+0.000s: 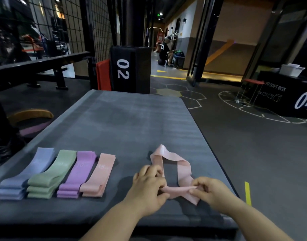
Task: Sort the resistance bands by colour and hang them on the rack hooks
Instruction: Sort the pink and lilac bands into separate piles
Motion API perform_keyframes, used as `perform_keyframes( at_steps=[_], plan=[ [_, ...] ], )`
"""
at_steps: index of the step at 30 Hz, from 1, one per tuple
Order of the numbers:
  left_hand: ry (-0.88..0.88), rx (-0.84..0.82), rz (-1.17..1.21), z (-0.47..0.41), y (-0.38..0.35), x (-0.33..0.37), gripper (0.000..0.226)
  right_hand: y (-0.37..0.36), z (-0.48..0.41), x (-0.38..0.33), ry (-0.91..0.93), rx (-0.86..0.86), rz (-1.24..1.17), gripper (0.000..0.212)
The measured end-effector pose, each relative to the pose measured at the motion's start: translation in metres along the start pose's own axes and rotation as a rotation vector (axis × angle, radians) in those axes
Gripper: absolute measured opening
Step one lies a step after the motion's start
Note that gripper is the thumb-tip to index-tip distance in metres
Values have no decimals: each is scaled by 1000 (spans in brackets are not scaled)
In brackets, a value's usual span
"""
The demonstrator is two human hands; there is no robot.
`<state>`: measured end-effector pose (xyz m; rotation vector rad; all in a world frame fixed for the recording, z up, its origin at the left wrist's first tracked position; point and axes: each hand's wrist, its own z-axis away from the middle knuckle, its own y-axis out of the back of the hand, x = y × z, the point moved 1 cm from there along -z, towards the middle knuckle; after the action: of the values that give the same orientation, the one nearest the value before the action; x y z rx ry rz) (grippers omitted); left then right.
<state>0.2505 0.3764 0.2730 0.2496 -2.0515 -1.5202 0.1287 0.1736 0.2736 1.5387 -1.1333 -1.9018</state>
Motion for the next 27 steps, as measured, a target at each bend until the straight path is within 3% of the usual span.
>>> perform_keyframes(
  at_steps=[12, 15, 19, 22, 27],
  plan=[
    [27, -33, 14, 3, 5, -6, 29, 23, 0, 15, 9, 32, 29, 29],
    [74, -27, 9, 2, 3, -10, 30, 29, 2, 16, -1, 27, 10, 21],
    [112, -24, -2, 1, 5, -13, 62, 35, 5, 20, -18, 9, -76, 22],
    [158, 11, 8, 0, 12, -16, 53, 34, 4, 20, -28, 7, -120, 22],
    [245, 115, -19, 1, 23, -29, 67, 32, 1, 24, -66, 6, -226, 31]
  ],
)
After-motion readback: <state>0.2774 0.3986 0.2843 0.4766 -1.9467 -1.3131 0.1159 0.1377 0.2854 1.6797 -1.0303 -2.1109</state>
